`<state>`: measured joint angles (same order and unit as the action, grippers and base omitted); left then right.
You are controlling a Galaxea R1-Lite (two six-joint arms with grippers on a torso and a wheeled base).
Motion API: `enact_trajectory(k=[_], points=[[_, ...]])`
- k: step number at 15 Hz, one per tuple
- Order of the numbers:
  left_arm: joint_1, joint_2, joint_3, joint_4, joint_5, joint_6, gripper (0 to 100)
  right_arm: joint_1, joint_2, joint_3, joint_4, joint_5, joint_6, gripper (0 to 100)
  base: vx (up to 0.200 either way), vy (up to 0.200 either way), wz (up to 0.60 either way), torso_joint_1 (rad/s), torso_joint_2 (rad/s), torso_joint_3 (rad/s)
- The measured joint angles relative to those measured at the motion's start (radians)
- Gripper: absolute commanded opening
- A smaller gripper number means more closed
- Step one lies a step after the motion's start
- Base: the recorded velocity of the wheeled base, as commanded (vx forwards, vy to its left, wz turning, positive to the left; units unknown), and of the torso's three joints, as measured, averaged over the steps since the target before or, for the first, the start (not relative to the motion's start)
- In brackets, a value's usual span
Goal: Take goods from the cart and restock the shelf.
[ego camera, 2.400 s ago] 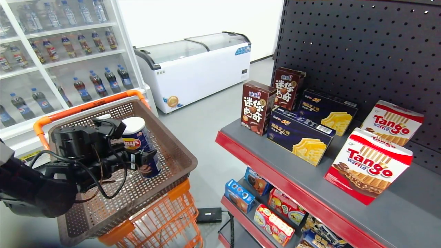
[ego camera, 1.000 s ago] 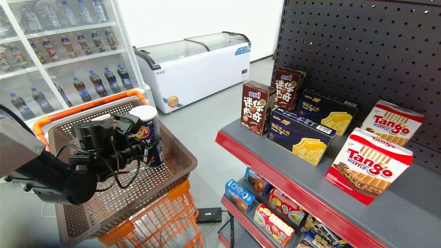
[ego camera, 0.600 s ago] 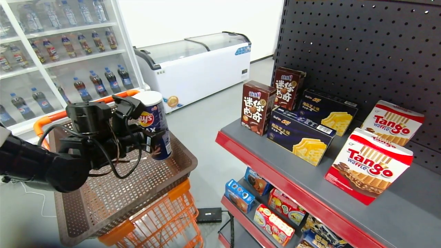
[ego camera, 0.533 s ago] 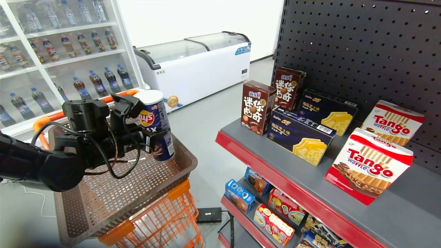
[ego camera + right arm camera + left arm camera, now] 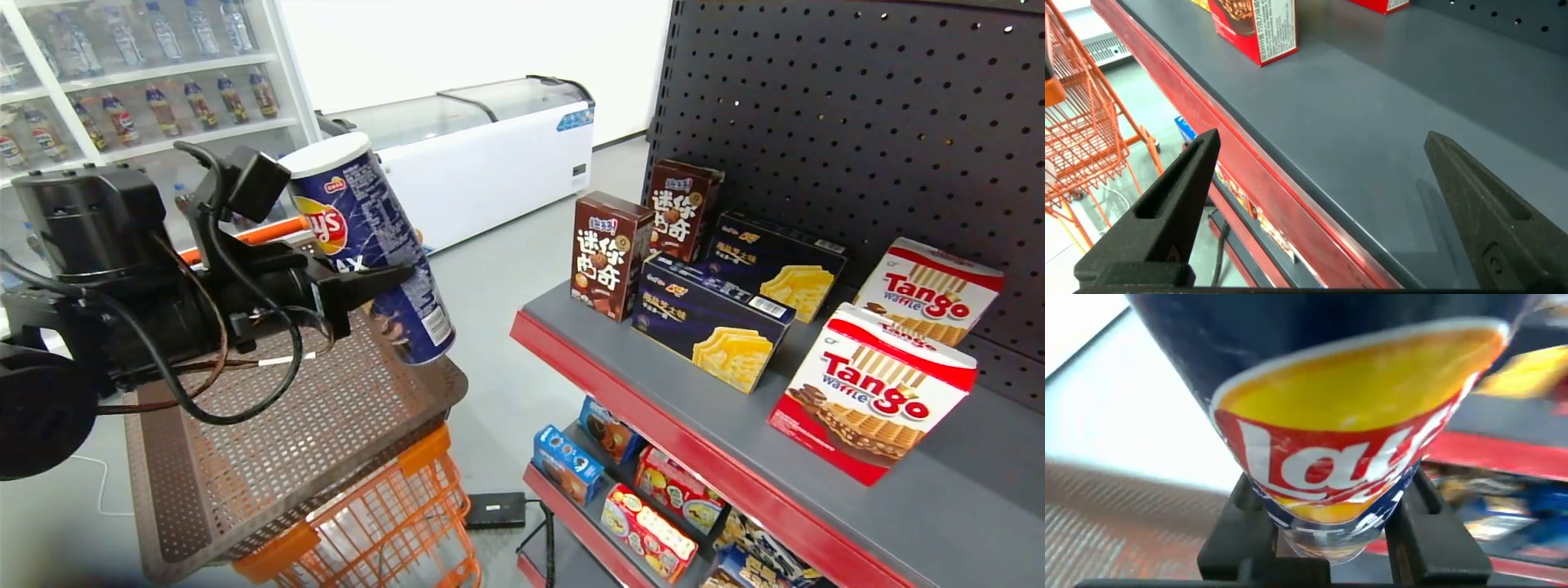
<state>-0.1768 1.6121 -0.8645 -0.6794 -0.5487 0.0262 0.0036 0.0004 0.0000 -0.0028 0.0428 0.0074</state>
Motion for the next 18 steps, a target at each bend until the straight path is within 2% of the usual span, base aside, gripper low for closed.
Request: enact_trajectory(k=[2,5,6,10,12,13,15,18], points=[[-0.038,-0.05,0.006,0.063,-0.002,-0.001,0,0.0,0.0,0.0,0.0,0.0,0.0,100,0.0,0.0,0.0,0.0,0.0,0.0],[-0.09,-0.138,0.011,0.272,-0.002,-0.001,0,0.001,0.0,0.0,0.0,0.0,0.0,100,0.0,0.0,0.0,0.0,0.0,0.0],[-0.109,-0.17,0.011,0.313,-0.005,-0.001,0,0.001,0.0,0.0,0.0,0.0,0.0,100,0.0,0.0,0.0,0.0,0.0,0.0],[-0.205,-0.256,0.016,0.367,-0.05,-0.001,0,0.0,0.0,0.0,0.0,0.0,0.0,100,0.0,0.0,0.0,0.0,0.0,0.0],[-0.258,-0.29,0.018,0.457,-0.056,0.003,0,0.0,0.0,0.0,0.0,0.0,-0.001,100,0.0,0.0,0.0,0.0,0.0,0.0],[-0.278,-0.307,0.017,0.499,-0.058,0.019,0,0.0,0.0,0.0,0.0,0.0,-0.001,100,0.0,0.0,0.0,0.0,0.0,0.0],[-0.296,-0.336,0.019,0.56,-0.07,0.084,0,0.0,0.0,0.0,0.0,0.0,-0.001,100,0.0,0.0,0.0,0.0,0.0,0.0],[-0.3,-0.376,0.046,0.636,-0.085,0.127,0,0.001,0.0,0.0,0.0,0.0,-0.001,100,0.0,0.0,0.0,0.0,0.0,0.0]])
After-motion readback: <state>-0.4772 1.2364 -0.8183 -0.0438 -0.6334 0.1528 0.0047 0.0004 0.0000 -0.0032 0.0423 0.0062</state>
